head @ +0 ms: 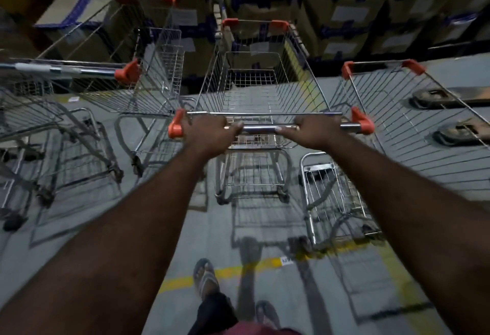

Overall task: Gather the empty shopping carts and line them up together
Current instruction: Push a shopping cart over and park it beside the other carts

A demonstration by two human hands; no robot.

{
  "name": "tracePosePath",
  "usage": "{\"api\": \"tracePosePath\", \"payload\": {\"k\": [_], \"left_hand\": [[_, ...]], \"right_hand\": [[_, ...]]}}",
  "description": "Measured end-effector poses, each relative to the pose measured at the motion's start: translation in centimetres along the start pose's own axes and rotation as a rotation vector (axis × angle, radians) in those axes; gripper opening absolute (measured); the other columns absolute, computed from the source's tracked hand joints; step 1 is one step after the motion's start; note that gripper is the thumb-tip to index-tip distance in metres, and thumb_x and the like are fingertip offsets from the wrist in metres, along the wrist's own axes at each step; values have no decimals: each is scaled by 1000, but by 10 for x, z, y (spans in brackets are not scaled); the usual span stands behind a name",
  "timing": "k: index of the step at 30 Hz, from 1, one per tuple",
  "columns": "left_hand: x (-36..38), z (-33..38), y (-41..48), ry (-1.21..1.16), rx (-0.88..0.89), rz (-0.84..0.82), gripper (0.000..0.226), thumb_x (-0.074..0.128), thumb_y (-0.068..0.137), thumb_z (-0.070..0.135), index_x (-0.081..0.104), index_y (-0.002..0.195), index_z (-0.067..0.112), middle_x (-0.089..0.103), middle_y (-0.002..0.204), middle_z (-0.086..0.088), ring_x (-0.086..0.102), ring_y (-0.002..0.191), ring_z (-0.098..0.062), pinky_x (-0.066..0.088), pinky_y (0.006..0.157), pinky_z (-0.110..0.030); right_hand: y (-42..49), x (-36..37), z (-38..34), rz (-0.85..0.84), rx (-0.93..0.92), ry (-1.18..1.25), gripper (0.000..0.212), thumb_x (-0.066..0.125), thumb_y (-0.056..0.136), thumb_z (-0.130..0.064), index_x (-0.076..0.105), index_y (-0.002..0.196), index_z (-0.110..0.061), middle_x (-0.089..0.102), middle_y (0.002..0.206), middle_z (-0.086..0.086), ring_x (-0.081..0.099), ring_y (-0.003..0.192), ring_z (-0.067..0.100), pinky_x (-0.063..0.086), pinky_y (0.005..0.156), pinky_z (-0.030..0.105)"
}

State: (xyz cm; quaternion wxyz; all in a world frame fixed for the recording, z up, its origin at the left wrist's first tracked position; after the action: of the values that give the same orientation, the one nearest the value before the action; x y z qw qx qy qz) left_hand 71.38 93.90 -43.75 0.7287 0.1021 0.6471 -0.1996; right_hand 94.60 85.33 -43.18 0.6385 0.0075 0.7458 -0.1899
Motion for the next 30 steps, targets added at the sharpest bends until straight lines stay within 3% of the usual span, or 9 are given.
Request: {"api": "tracePosePath", "payload": {"k": [3,7,10,15,21,27,30], "left_hand": [[5,5,-25,16,-36,17,86,11,89,84,67,114,24,64,129,-12,52,129,-34,11,115,-72],[15,11,-53,26,-77,-39,89,12,85,89,64,129,31,54,144,-15,41,139,-41,10,115,-70],[19,16,-75,49,-99,-56,97,11,77,94,66,125,31,60,138,-12,45,136,-40,15,114,-68],[19,26,-110,44,-124,-63,85,21,85,88,68,115,23,64,127,-14,51,127,-38,24,110,-62],[19,25,-160,-3,-152,-63,81,25,88,85,65,126,26,60,138,-14,44,136,-40,16,115,-64],[26,20,-207,-2,-155,-57,71,23,86,88,60,95,28,64,123,-13,50,128,-41,21,111,-65],[27,23,-230,3,-151,-39,70,24,86,87,61,94,28,65,118,-11,53,124,-38,24,109,-62]], "right_hand": [[-25,3,1,41,-30,-25,85,26,84,-88,63,121,-22,66,124,7,56,122,33,21,110,60],[-59,9,8,67,-47,-13,85,27,86,-86,61,130,-22,65,128,8,53,127,35,14,113,64],[-77,16,12,54,-69,-29,89,25,84,-89,58,136,-24,64,131,8,53,128,34,18,111,61],[-104,24,16,49,-73,-13,88,26,83,-89,58,136,-26,65,129,6,53,126,32,19,110,56],[-145,34,5,40,-94,-33,90,25,84,-88,55,140,-23,62,135,7,51,129,33,16,112,58],[-186,47,-5,28,-108,-35,89,26,86,-86,53,142,-23,59,140,8,49,133,32,14,114,60],[-205,52,-5,22,-115,-33,90,26,86,-87,51,143,-23,58,142,8,47,135,33,10,115,63]]}}
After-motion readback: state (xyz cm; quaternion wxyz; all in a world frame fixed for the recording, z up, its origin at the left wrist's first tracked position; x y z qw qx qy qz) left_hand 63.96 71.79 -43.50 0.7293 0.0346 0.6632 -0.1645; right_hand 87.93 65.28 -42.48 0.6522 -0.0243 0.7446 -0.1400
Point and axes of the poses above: each hand's wrist, its own y-axis towards the middle knuckle, its own x-axis out of the palm, z = x × y, the point moved 9 cm from there along y, towards the middle knuckle
